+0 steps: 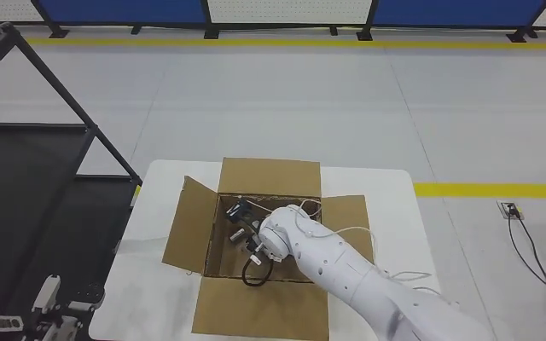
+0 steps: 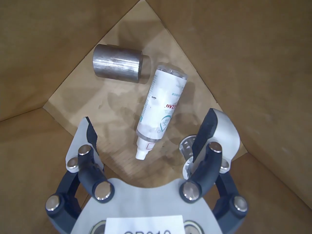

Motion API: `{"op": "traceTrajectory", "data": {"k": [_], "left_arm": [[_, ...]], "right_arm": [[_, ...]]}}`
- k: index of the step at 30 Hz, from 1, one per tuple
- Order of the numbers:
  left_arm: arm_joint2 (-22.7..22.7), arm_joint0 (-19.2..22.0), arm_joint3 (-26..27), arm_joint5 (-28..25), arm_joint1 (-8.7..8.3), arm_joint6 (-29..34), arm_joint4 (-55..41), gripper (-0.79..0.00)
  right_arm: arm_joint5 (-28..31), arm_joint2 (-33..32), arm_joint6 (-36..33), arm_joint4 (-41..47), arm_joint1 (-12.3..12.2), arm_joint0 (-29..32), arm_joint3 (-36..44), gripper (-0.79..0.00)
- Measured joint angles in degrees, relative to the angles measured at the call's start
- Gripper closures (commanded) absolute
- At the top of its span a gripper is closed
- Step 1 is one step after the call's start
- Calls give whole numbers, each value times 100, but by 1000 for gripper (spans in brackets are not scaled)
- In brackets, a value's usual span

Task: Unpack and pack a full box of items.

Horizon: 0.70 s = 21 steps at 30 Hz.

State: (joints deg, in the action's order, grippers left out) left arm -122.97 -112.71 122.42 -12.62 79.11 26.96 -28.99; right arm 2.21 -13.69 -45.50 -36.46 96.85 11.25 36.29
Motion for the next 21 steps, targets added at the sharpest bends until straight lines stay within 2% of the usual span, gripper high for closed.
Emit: {"op": "traceTrajectory", "data": {"k": [2, 4, 8, 10, 17, 21], "left_arm": [[-2, -49, -1, -87, 8, 28, -83, -785], [1, -85, 6, -140, 13, 45, -117, -785], [5, -126, 14, -200, 20, 44, -130, -785], [6, -133, 15, -208, 22, 34, -120, -785], [23, -132, 23, -229, 27, -10, -75, -785], [30, -128, 23, -229, 28, -34, -49, -785]], "right_arm": [[100, -20, 28, 17, 107, -6, -232, -665], [160, -32, 55, 13, 195, -17, -429, -480], [232, -56, 103, -19, 389, -32, -806, -465], [290, -70, 100, -22, 463, -37, -941, -428], [482, -141, 100, -33, 709, -59, -1426, -459], [476, -171, 108, -72, 821, -60, -1635, -449]]}}
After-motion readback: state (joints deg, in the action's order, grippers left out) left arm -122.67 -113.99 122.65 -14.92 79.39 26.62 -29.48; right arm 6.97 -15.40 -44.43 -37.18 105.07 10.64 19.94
